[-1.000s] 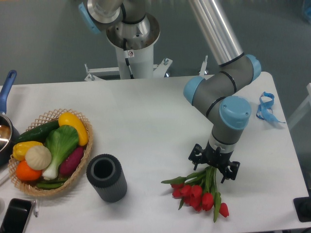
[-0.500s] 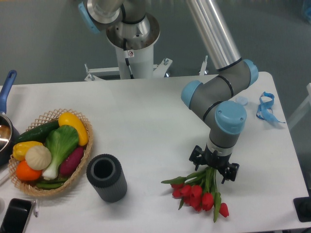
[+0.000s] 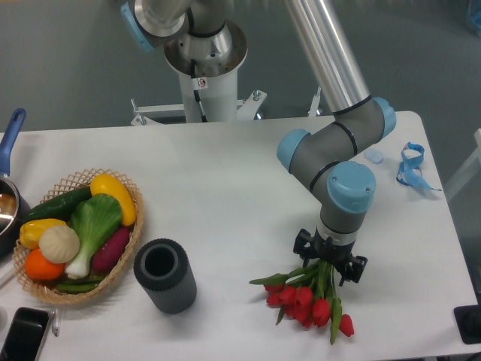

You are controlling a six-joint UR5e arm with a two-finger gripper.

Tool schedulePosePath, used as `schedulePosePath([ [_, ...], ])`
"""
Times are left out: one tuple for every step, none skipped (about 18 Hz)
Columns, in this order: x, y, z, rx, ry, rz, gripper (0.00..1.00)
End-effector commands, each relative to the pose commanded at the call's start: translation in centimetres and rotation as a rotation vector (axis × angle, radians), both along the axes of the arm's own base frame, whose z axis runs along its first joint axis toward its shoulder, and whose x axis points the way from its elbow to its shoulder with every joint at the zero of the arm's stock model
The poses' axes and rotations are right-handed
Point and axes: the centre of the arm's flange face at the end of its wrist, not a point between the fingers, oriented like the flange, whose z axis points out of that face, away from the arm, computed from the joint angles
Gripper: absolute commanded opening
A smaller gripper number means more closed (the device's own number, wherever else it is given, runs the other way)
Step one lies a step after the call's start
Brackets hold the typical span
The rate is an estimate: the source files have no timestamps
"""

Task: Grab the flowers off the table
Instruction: 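Lower the gripper onto the stems and close it around them, then lift the red tulip bundle up off the table by the stems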

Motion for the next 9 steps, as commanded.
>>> schedulePosePath([
  [0.01, -0.01, 0.09, 0.000, 0.000, 0.002, 0.61],
  [0.07, -0.02, 0.23, 0.002, 0.000, 0.003, 0.60],
  [0.15, 0.05, 0.34, 0.003, 0.001, 0.003, 0.56],
  [0.16, -0.08, 0.31, 0.003, 0.000, 0.004, 0.50],
  [0.16, -0.08, 0.42, 0.003, 0.001, 0.006, 0.47],
  [0.28, -0.03, 0.35, 0.003, 0.000, 0.004, 0.45],
  [0.25, -0.01, 0.50, 0.003, 0.001, 0.004, 0.42],
  [0.25, -0.01, 0.50, 0.003, 0.001, 0.004, 0.41],
  [0.39, 0.13, 0.50, 0.002, 0.001, 0.004, 0.40],
])
